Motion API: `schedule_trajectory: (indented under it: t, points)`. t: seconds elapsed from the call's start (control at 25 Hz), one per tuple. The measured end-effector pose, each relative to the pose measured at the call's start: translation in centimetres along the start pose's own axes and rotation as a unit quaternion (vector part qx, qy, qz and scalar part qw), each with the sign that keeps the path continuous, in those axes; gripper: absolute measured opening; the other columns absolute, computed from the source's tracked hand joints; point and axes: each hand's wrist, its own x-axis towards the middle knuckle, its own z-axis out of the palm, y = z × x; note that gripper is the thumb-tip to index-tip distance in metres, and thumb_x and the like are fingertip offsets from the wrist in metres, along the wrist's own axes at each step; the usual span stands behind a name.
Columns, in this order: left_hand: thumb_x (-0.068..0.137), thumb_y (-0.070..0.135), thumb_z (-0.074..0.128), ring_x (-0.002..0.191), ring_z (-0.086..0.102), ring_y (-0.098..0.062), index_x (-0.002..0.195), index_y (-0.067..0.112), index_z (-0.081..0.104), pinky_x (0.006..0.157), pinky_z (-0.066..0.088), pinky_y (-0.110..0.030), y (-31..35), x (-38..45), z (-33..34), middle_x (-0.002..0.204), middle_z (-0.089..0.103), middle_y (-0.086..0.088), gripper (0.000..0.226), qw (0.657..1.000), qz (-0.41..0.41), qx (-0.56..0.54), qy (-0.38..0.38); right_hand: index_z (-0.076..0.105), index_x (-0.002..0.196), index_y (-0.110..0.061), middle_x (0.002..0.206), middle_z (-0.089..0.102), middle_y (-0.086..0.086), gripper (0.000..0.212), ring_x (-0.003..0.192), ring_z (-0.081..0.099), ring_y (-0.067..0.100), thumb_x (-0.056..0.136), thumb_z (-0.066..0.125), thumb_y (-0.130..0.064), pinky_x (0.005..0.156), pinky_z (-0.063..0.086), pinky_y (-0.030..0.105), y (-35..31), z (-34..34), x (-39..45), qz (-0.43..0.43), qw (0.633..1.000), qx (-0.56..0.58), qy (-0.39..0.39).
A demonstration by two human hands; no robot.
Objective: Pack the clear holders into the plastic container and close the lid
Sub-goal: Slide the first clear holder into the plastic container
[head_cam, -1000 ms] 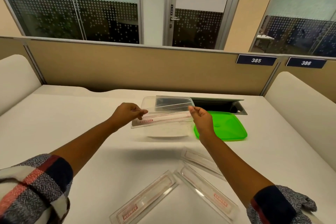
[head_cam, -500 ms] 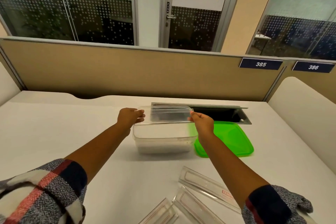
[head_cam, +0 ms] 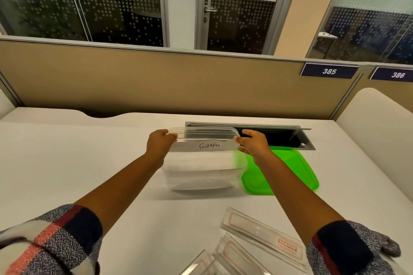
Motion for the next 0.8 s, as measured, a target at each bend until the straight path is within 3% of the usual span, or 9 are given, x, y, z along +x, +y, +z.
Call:
schedule_trajectory:
  t: [0.28,0.44,0.56,0.64,0.72,0.8]
  points:
    - [0.083,0.032,0.065,0.102,0.06,-0.033,0.108,0.002,0.059,0.08,0.046,-0.032,0.2,-0.4,-0.1,0.114,0.065,-0.018,0.04,0.983,0.077,0.142,0.093,0.063,0.106,-0.001,0.11,0.067,0.023,0.034,0.079,0.059,0.025,0.077,0.075,-0.014,0.081,0.057,0.042,0.2,0.6,0.2,-0.039,0.995,-0.058,0.076]
    - [0.089,0.025,0.057,0.11,0.058,-0.036,0.117,-0.003,0.056,0.094,0.046,-0.038,0.4,-0.2,0.6,0.122,0.061,-0.022,0.04,0.976,0.062,0.198,0.065,0.066,0.1,-0.006,0.106,0.07,0.016,0.031,0.092,0.065,0.029,0.077,0.075,-0.024,0.078,0.048,0.029,0.3,0.7,-0.2,-0.084,0.968,-0.202,0.12]
    - [0.094,0.017,0.047,0.108,0.056,-0.037,0.116,-0.009,0.052,0.093,0.046,-0.038,0.7,-0.3,1.5,0.121,0.058,-0.025,0.035,0.98,-0.005,0.198,0.01,0.063,0.107,-0.006,0.109,0.068,0.018,0.028,0.099,0.064,0.033,0.083,0.068,-0.021,0.08,0.049,0.033,-0.1,0.9,-0.7,-0.114,0.939,-0.303,0.113]
    - [0.095,0.012,0.044,0.105,0.055,-0.035,0.12,-0.008,0.048,0.09,0.046,-0.036,0.7,-0.1,1.9,0.116,0.055,-0.023,0.032,0.984,-0.055,0.172,-0.001,0.06,0.109,-0.003,0.112,0.065,0.022,0.023,0.103,0.062,0.037,0.089,0.058,-0.014,0.083,0.05,0.038,-0.2,1.6,-1.1,-0.141,0.893,-0.417,0.091]
    - [0.095,0.01,0.043,0.109,0.053,-0.034,0.123,-0.006,0.046,0.097,0.045,-0.036,0.7,0.1,2.2,0.12,0.054,-0.023,0.032,0.986,-0.084,0.144,-0.009,0.057,0.111,-0.001,0.117,0.063,0.023,0.022,0.108,0.06,0.038,0.091,0.049,-0.005,0.087,0.05,0.04,-0.3,2.6,-1.2,-0.153,0.853,-0.496,0.065]
    - [0.096,0.01,0.042,0.1,0.048,-0.029,0.126,-0.004,0.043,0.103,0.041,-0.035,0.5,0.2,2.6,0.129,0.05,-0.022,0.034,0.989,-0.108,0.101,-0.028,0.057,0.115,0.001,0.122,0.061,0.021,0.027,0.113,0.058,0.036,0.09,0.046,0.002,0.092,0.048,0.039,-0.3,3.4,-0.8,-0.136,0.835,-0.532,0.034]
